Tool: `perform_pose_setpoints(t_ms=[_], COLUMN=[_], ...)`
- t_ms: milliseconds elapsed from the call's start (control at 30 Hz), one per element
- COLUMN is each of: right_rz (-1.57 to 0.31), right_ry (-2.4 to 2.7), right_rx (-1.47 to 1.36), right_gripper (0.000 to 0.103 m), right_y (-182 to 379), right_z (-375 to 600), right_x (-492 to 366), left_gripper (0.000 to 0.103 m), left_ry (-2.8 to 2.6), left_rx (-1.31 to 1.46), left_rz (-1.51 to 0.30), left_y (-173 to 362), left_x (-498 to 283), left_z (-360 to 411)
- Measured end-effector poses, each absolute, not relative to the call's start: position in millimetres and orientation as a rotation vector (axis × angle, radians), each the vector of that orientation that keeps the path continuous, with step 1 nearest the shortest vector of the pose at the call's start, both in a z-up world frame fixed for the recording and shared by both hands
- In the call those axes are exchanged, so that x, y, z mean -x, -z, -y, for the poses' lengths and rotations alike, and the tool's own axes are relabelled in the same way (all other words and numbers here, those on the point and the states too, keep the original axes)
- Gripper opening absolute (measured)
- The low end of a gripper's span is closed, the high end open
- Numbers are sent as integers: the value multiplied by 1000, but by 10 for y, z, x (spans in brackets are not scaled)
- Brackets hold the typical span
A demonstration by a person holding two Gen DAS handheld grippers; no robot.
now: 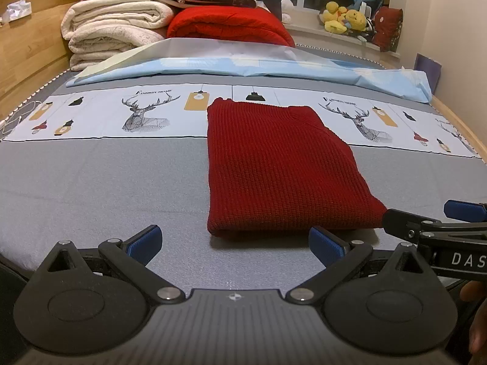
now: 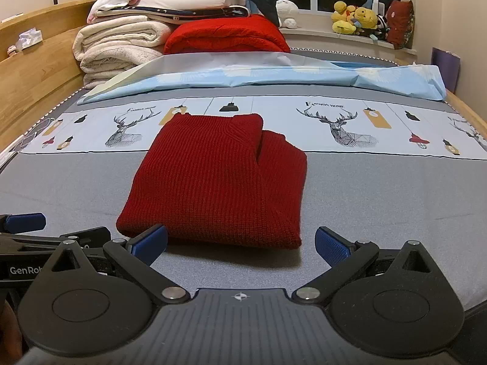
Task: Fold small clothes
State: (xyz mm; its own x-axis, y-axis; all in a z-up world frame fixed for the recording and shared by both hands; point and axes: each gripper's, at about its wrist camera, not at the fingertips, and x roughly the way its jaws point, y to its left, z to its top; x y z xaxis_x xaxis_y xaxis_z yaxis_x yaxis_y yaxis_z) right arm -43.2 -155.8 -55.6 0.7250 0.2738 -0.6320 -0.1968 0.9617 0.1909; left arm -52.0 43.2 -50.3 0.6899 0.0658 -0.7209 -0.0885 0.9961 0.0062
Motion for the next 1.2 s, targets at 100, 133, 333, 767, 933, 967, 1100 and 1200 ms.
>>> perform_pose_setpoints(t_ms=[100, 133, 333, 767, 933, 967, 1100, 1200], right_rz=[-714, -714, -715, -715, -716, -717, -718, -718], right_ry=[-260, -260, -259, -261, -260, -261, -263, -262], right_rx=[-114, -113, -109, -104, -101, -99, -96, -95], right_gripper=[102, 102, 102, 102, 102, 102, 102, 102], right_y=[555, 556, 561, 583, 590, 600, 626, 620], right_z=[1558, 1559, 1560, 1579, 1573, 1573, 1596, 1592], right_x=[432, 432, 432, 435, 438, 438, 440, 438], left_gripper=[102, 102, 102, 102, 102, 102, 102, 102], left_ry=[-86, -86, -85, -85, -84, -84, -83, -83], left_rx=[30, 31, 33, 28, 23, 23, 23, 27], left_rz=[-805, -806, -811, -811, -814, -815, -816, -818], left_y=[503, 503, 518, 539, 565, 572, 577, 580], left_x=[521, 521, 508, 513, 515, 518, 516, 513], left_z=[-434, -434, -437, -438, -450, -453, -461, -465])
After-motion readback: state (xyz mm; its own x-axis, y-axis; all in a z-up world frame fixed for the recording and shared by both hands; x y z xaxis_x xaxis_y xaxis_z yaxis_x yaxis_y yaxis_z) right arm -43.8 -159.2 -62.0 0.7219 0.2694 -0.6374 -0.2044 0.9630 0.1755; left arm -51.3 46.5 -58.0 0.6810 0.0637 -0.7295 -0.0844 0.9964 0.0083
